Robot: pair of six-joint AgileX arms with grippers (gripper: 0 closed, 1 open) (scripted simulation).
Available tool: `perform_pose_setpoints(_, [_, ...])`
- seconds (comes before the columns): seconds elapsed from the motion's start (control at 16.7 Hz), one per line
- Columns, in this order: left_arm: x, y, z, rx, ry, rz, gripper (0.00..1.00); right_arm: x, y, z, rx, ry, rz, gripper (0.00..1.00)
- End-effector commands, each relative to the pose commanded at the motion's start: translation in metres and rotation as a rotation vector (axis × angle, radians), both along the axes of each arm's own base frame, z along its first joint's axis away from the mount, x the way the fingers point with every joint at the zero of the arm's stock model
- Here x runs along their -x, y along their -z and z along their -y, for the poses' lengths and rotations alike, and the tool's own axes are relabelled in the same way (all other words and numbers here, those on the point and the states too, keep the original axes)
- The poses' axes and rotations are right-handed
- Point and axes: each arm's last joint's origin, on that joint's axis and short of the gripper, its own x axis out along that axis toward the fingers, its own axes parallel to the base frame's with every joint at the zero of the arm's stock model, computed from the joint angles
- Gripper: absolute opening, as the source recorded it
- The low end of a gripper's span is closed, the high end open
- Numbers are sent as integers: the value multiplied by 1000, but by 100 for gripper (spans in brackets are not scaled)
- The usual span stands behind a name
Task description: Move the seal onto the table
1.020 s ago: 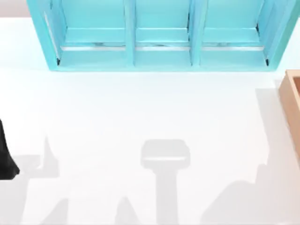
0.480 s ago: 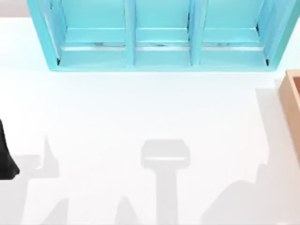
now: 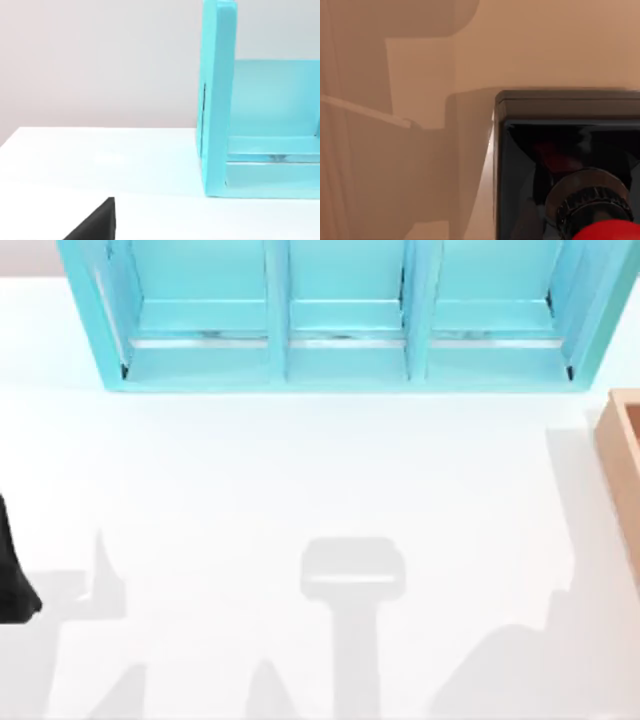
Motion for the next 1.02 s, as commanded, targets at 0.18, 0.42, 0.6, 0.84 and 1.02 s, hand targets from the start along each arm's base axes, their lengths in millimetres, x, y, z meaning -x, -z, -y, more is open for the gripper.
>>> perform_pose_setpoints(0.18, [0,0,0,0,0,0,100,0,0,0,0,0,0,0])
perform_pose_setpoints(0.42, [0,0,0,0,0,0,100,0,-1,0,1,1,2,0])
perform_pose_setpoints(0.6, [0,0,0,0,0,0,100,-7,-10,-8,2,4,3,0])
perform_pose_setpoints(0.84, [0,0,0,0,0,0,100,-24,-55,-53,0,9,-9,0])
perform_pose_setpoints(1.02, [0,0,0,0,0,0,100,-22,-98,-102,1,3,-30,0])
